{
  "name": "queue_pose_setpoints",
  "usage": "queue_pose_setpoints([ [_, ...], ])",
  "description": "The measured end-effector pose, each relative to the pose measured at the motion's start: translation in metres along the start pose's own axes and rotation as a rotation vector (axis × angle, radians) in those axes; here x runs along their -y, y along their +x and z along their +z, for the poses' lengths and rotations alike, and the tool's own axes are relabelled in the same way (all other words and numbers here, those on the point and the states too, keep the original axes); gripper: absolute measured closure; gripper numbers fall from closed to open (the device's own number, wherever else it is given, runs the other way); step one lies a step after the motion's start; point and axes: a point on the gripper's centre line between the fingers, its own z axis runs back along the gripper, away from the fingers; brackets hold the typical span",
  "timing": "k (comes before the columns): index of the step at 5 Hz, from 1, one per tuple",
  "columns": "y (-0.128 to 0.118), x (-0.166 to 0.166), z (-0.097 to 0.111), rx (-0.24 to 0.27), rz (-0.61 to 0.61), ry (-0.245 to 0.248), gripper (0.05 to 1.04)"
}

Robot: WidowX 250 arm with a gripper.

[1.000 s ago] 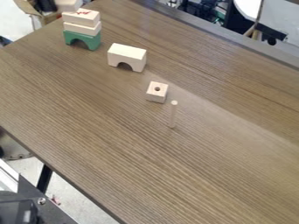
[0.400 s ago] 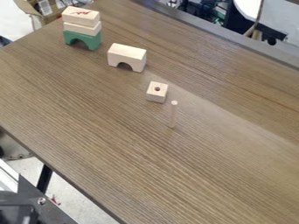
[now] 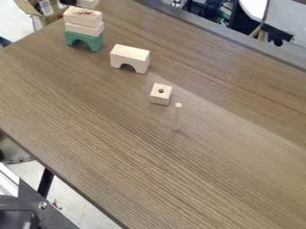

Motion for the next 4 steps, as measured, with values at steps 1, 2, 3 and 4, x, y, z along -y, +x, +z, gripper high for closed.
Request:
queue_pose_setpoints([
  [1, 0.002, 0.0055, -0.0066, -0.001, 0.022, 0.003, 0.528],
  [2, 0.0032, 0.0067, -0.01, -0.003, 0.063, 0.012, 0.528],
  [3, 0.0042, 0.006, -0.0112, -0.005, 0.087, 0.016, 0.528],
  [4, 0.0058, 0.0054, -0.0121, 0.0, 0.1, 0.02, 0.473],
])
